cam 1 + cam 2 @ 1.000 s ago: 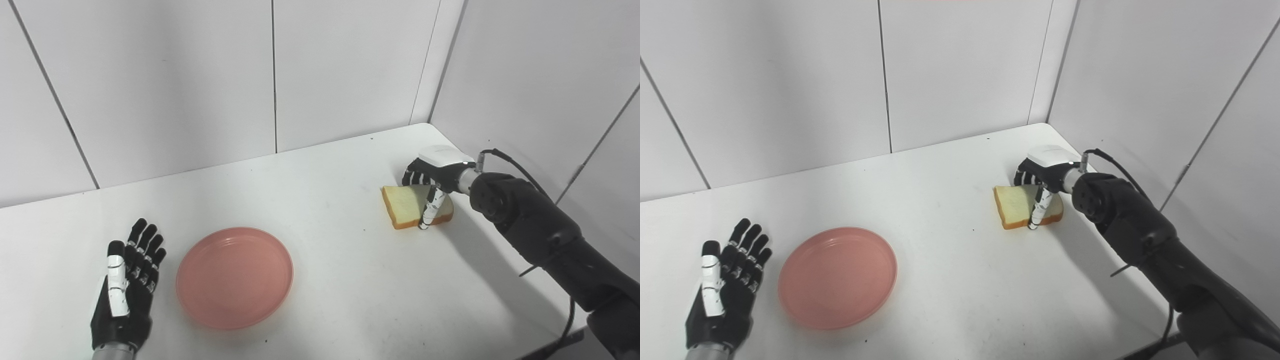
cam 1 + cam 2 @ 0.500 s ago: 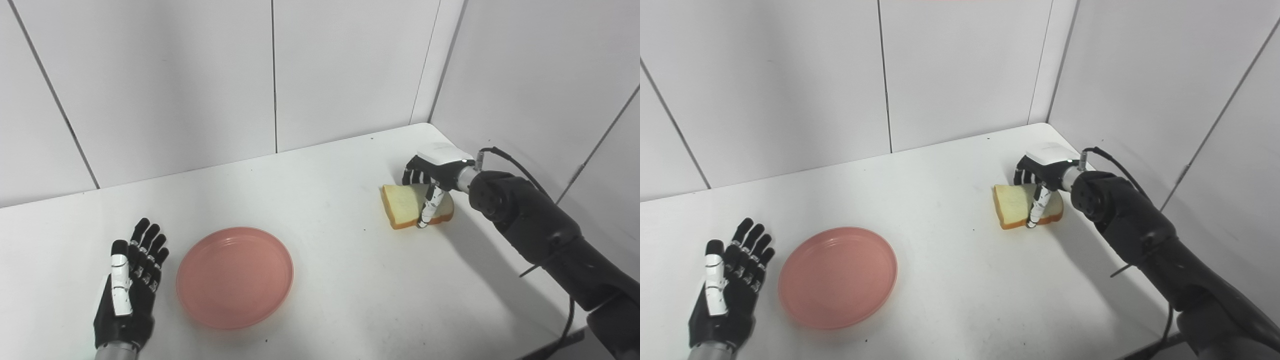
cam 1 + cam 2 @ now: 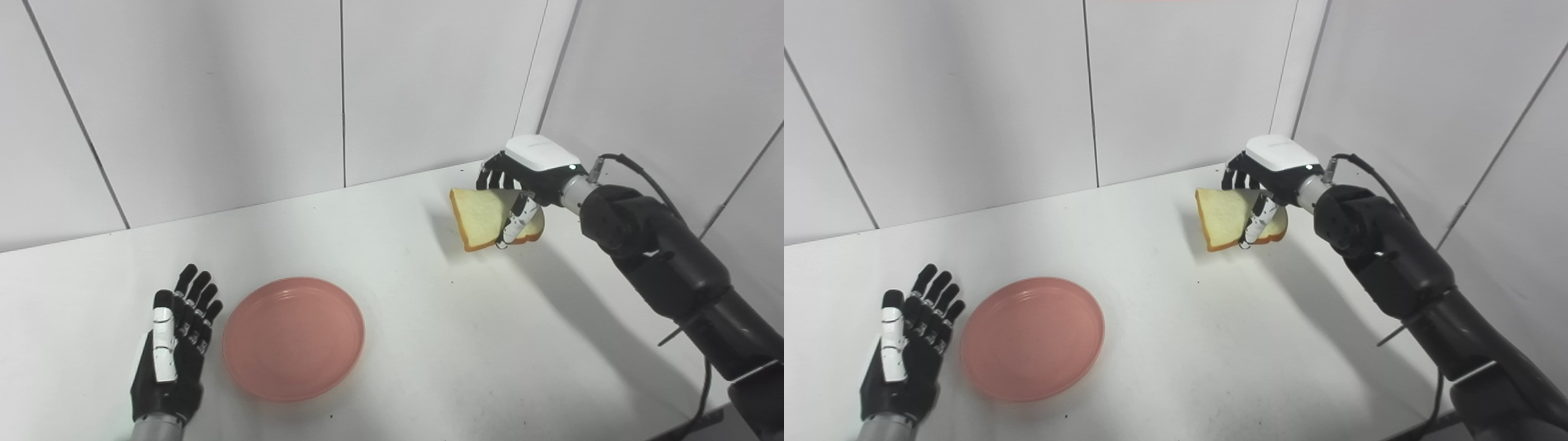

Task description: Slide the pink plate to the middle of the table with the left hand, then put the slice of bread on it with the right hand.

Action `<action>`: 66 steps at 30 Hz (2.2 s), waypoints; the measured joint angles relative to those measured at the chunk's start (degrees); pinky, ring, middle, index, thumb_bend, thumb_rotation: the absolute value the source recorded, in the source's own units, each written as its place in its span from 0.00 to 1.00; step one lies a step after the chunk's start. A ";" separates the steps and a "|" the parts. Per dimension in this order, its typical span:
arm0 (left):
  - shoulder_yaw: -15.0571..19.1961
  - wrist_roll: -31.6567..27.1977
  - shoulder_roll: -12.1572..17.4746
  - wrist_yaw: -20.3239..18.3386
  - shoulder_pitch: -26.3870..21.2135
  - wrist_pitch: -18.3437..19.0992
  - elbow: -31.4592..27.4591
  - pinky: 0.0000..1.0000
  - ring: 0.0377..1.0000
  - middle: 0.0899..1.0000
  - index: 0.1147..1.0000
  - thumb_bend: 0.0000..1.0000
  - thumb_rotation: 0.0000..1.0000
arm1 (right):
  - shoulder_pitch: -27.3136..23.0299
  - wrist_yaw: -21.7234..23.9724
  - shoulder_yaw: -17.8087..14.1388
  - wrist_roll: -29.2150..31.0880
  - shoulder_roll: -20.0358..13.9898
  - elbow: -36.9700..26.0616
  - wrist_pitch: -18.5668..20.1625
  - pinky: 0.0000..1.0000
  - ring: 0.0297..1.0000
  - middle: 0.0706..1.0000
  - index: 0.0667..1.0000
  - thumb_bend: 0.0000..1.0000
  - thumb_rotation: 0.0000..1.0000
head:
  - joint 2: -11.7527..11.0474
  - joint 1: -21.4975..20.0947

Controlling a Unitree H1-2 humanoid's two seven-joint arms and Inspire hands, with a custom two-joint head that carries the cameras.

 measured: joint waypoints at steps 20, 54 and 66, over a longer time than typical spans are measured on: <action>-0.46 1.19 -1.96 1.50 0.05 0.55 -0.19 0.98 0.97 0.94 0.89 0.70 0.94 | -5.82 7.20 5.17 -1.43 12.27 -11.94 0.57 0.36 0.41 0.40 0.48 0.52 0.00 | 2.02 11.25; -3.53 8.06 -5.83 7.87 -0.85 -1.11 1.78 0.96 0.95 0.94 0.91 0.73 0.97 | -9.09 10.82 16.81 -2.49 25.30 -5.50 -8.74 0.36 0.42 0.40 0.48 0.52 0.00 | 3.52 28.65; -3.61 8.05 -5.89 8.36 -1.06 -2.55 2.72 0.97 0.96 0.94 0.90 0.74 0.97 | -8.51 10.30 18.51 -5.86 25.88 0.37 -11.96 0.35 0.40 0.40 0.48 0.52 0.00 | 3.52 28.13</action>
